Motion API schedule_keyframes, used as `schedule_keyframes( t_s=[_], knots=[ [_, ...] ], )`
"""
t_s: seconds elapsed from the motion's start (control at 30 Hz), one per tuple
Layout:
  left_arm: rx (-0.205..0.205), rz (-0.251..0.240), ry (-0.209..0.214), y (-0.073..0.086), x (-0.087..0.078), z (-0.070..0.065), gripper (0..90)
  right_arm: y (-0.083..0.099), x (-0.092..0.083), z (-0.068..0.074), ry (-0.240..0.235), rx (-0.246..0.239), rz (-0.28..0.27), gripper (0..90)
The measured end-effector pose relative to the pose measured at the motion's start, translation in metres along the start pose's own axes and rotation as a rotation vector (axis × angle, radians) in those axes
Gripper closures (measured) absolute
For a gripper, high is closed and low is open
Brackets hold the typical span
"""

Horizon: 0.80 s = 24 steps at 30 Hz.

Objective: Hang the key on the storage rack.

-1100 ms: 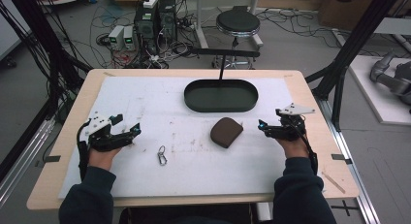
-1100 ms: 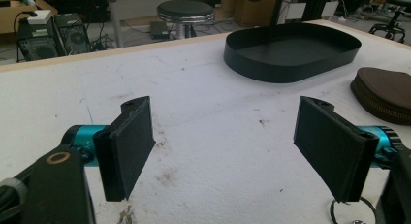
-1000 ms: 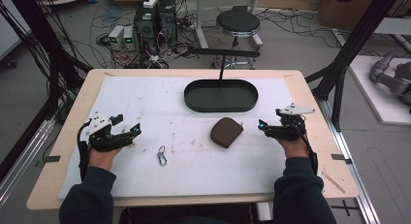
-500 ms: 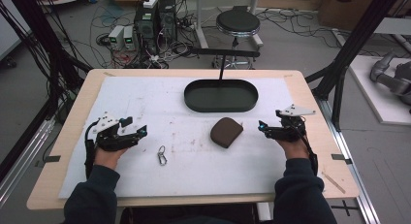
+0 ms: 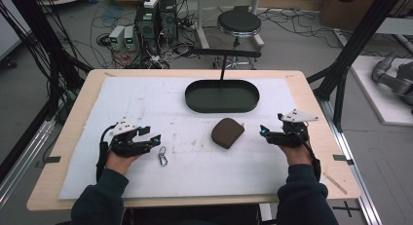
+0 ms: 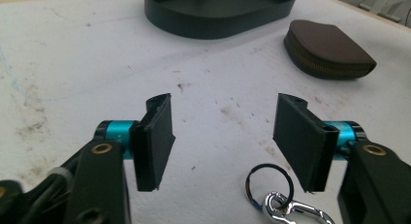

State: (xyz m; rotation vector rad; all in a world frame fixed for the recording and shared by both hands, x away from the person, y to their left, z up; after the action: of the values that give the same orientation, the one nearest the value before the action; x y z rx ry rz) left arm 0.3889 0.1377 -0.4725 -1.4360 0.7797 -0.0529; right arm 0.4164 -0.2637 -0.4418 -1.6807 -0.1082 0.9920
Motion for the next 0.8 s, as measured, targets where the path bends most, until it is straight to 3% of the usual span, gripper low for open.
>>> schedule_keyframes(
  t_s=[0.07,0.2,0.27,0.3,0.37,0.47,0.5,0.67,0.8],
  knots=[
    [0.017,0.049,0.000,0.005,0.004,-0.004,48.4,-0.001,0.001,0.001,-0.002,-0.006,-0.003,20.4],
    [0.027,0.086,-0.008,0.010,0.009,-0.006,48.6,0.001,0.004,0.002,-0.010,-0.004,0.005,20.4],
    [0.028,0.143,0.021,0.017,0.013,-0.011,46.5,0.003,0.006,0.001,-0.013,-0.004,0.014,20.4],
    [0.028,0.143,0.021,0.017,0.013,-0.011,46.5,0.003,0.006,0.001,-0.013,-0.005,0.016,20.4],
    [0.026,0.169,0.066,0.019,0.013,-0.019,47.4,0.003,0.006,0.000,-0.011,0.000,0.011,20.4],
    [0.037,0.185,0.086,0.020,0.012,-0.023,49.6,0.003,0.005,0.000,-0.011,-0.002,0.010,20.5],
    [0.055,0.222,0.088,0.024,0.011,-0.026,50.8,0.003,0.006,0.001,-0.010,0.001,0.012,20.4],
    [0.107,0.317,0.080,0.038,0.012,-0.031,42.0,0.003,0.005,0.002,-0.008,-0.008,0.014,20.4],
    [0.112,0.328,0.072,0.037,0.009,-0.028,54.5,0.003,0.005,0.003,-0.005,-0.013,0.017,20.5]
  ],
)
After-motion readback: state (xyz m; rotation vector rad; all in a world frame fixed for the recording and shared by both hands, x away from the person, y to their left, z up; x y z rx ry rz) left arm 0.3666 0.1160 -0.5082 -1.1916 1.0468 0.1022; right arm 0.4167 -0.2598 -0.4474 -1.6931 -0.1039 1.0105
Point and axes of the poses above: each handheld gripper's, and its own axes: x roughly forward along the jaws, y roughly out of its underside, z roughly to its left, the point moved 10 cm from there along x, roughly forward along the jaws, and after that the axes turned 11 degrees about -y, right-handed, at the moved point
